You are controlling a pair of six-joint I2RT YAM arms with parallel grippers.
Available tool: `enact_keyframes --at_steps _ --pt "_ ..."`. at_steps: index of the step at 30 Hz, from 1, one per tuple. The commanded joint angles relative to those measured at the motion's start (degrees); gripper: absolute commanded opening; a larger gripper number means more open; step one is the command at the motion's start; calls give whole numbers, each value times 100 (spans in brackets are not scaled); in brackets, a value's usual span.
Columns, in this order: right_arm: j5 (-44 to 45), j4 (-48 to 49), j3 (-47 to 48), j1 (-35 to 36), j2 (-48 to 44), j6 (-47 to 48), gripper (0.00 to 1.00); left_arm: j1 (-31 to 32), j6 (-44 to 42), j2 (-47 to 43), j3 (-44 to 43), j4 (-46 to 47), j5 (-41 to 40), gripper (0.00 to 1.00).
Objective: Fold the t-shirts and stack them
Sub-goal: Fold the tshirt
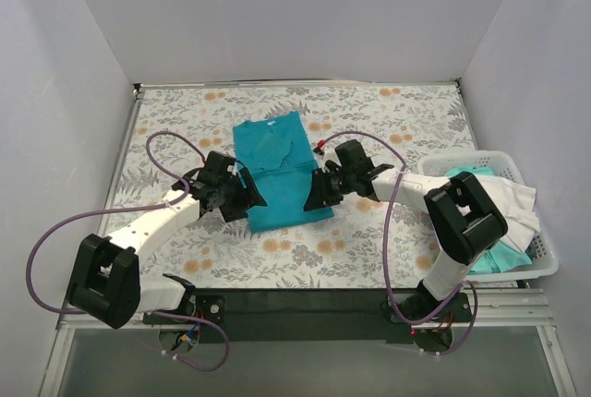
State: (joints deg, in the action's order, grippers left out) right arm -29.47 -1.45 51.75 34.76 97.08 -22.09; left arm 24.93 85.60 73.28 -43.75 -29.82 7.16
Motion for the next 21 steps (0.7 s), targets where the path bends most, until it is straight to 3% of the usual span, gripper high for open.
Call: enact_keyframes --at_steps 1,9,14,21 --pt "-979 916 309 109 -40 -278 26 47 141 19 -116 117 671 59" --pt "-1692 1305 758 549 1145 -243 14 39 -158 1249 -73 196 1165 21" --pt "-1667 1297 513 532 1568 -147 4 -49 -351 1637 24 100 876 15" --pt "-1878 1288 284 198 1553 -50 1 -216 -729 1769 42 -58 604 13"
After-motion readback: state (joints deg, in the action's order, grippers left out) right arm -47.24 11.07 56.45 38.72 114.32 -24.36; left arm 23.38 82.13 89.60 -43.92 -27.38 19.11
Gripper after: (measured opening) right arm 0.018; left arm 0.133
